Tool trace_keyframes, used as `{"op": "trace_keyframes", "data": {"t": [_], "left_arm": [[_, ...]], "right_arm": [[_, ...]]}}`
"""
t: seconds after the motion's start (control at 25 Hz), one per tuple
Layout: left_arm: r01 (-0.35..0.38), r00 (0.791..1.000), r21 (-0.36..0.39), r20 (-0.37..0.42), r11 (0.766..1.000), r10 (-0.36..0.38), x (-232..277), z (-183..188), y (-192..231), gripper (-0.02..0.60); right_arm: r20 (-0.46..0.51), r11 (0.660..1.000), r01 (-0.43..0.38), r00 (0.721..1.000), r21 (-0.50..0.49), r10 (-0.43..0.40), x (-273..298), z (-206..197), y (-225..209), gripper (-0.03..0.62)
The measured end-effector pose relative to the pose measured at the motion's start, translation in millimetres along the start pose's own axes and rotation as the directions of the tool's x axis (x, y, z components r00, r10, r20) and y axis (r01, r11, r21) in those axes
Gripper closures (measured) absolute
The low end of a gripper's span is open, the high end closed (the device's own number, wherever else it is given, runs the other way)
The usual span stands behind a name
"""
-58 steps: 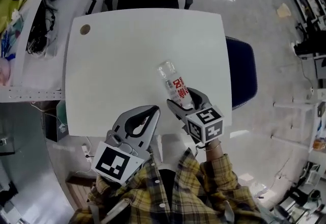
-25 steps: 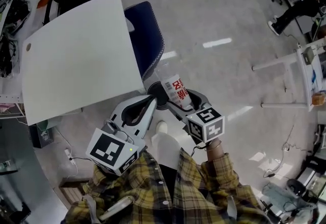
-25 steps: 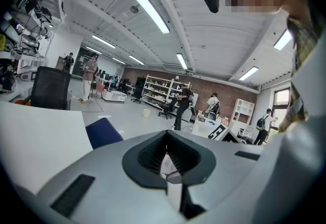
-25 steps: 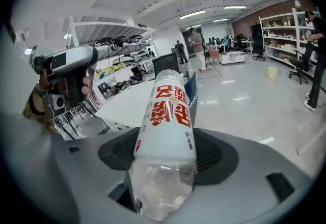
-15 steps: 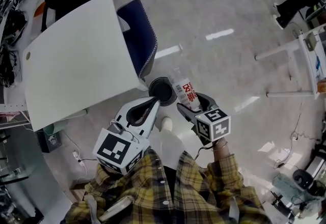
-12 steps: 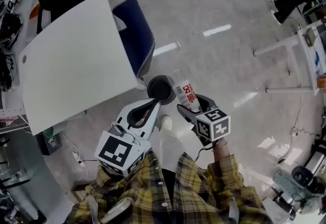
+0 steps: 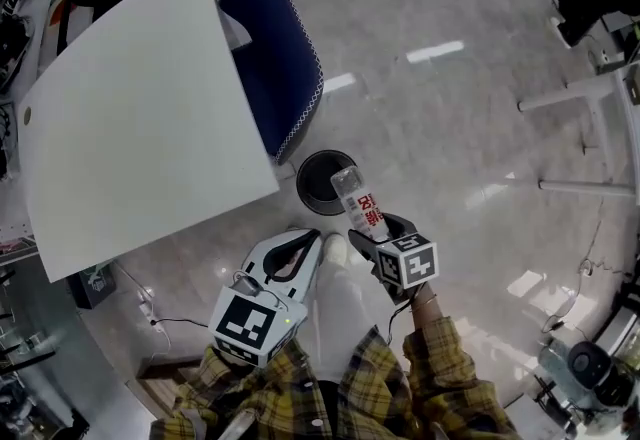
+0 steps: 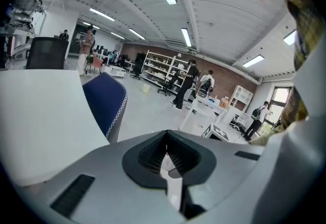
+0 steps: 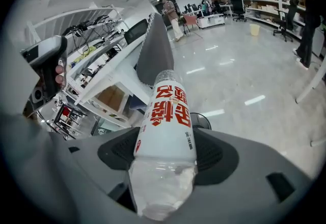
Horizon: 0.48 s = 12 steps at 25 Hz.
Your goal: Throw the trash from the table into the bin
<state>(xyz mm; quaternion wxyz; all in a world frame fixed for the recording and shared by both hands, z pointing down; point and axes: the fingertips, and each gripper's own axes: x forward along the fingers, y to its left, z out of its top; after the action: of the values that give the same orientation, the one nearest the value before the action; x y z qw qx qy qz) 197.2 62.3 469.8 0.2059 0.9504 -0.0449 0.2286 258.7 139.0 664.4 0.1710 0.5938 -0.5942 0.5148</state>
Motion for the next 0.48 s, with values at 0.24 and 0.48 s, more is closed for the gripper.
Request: {"op": "trace_keyframes", "data": {"t": [0.24, 0.48], "left_arm": [[0.021, 0.999, -0.015, -0.03, 1.0, -0.021, 41.8, -73.7, 31.0, 0.572], [0.05, 0.997, -0.022, -0.056, 0.999, -0.051, 85.7, -139.7, 54.7, 0.572]], "right_arm": [[-0.071, 1.0, -0.004, 0.997, 0.007, 0.005, 104.4, -30.8, -46.2, 0.281], [-0.127, 0.998, 0.0, 0.992, 0.07, 0.009, 205.2, -63.5, -93.6, 0.281]]}}
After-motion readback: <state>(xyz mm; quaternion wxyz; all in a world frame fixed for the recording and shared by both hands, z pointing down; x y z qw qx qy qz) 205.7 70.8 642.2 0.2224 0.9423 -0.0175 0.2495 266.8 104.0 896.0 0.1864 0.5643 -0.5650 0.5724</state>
